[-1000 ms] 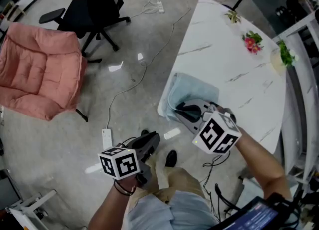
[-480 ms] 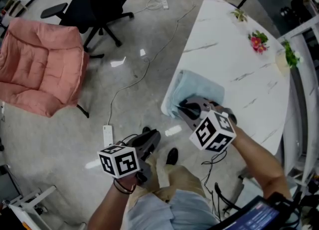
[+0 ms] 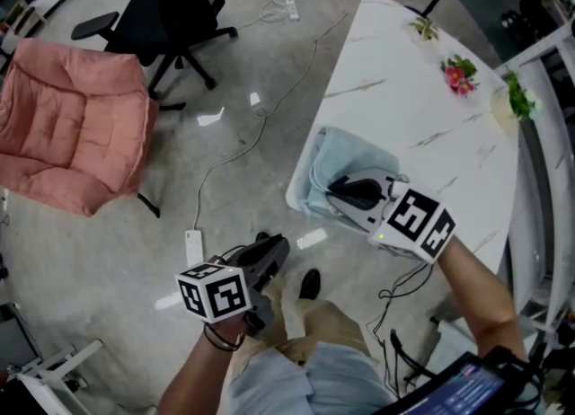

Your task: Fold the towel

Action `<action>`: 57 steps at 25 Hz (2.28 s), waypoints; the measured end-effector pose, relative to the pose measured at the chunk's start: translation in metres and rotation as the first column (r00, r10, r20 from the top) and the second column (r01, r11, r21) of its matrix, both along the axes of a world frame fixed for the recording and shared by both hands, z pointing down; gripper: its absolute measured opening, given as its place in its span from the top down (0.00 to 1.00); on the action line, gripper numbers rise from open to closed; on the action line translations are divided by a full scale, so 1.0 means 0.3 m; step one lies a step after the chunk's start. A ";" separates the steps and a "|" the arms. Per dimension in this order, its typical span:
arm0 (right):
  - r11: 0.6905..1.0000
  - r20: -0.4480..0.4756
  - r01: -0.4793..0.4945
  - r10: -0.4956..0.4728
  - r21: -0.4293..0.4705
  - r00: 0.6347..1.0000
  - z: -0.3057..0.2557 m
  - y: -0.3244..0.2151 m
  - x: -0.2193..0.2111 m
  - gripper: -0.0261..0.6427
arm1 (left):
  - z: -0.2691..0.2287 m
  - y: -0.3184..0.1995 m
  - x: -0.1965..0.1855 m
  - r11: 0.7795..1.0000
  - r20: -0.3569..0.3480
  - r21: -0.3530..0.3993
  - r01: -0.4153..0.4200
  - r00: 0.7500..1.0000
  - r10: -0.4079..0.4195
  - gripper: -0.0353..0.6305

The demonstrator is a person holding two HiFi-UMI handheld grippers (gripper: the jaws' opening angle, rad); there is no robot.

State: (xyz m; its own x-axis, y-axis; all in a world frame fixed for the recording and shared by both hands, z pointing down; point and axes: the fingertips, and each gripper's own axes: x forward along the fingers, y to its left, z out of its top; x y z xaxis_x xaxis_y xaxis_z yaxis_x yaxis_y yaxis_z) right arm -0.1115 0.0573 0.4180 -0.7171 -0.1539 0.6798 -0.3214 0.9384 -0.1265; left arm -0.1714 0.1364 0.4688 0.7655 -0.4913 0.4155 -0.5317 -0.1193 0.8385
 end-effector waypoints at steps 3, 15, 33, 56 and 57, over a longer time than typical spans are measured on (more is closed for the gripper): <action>0.999 -0.034 0.004 -0.002 0.044 0.999 0.011 0.004 -0.010 0.91 | -0.001 0.003 -0.001 1.000 0.000 -0.001 0.000 1.000 0.000 0.89; 0.998 -0.147 0.034 -0.026 0.052 0.989 0.131 0.026 -0.035 0.86 | -0.053 -0.011 0.075 0.995 -0.032 0.074 -0.066 0.997 0.069 0.89; 0.996 -0.197 0.092 -0.088 0.013 0.976 0.108 0.060 0.043 0.82 | -0.111 -0.204 0.141 0.980 -0.044 0.160 -0.116 0.991 0.125 0.90; 0.996 -0.079 0.072 -0.075 -0.045 0.994 0.026 0.056 0.040 0.92 | 0.010 -0.233 0.157 0.983 0.041 0.114 -0.143 0.989 0.139 0.94; 0.996 -0.074 0.074 -0.078 -0.049 0.994 0.020 0.063 0.038 0.92 | 0.011 -0.234 0.157 0.983 0.040 0.114 -0.141 0.990 0.137 0.94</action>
State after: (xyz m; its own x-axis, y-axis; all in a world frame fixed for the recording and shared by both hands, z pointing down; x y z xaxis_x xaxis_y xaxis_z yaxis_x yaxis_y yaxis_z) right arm -0.1001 0.0762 0.4239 -0.6715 -0.0680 0.7379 -0.2596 0.9543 -0.1483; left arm -0.1245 0.0661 0.4719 0.8170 -0.4270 0.3874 -0.5294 -0.2895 0.7975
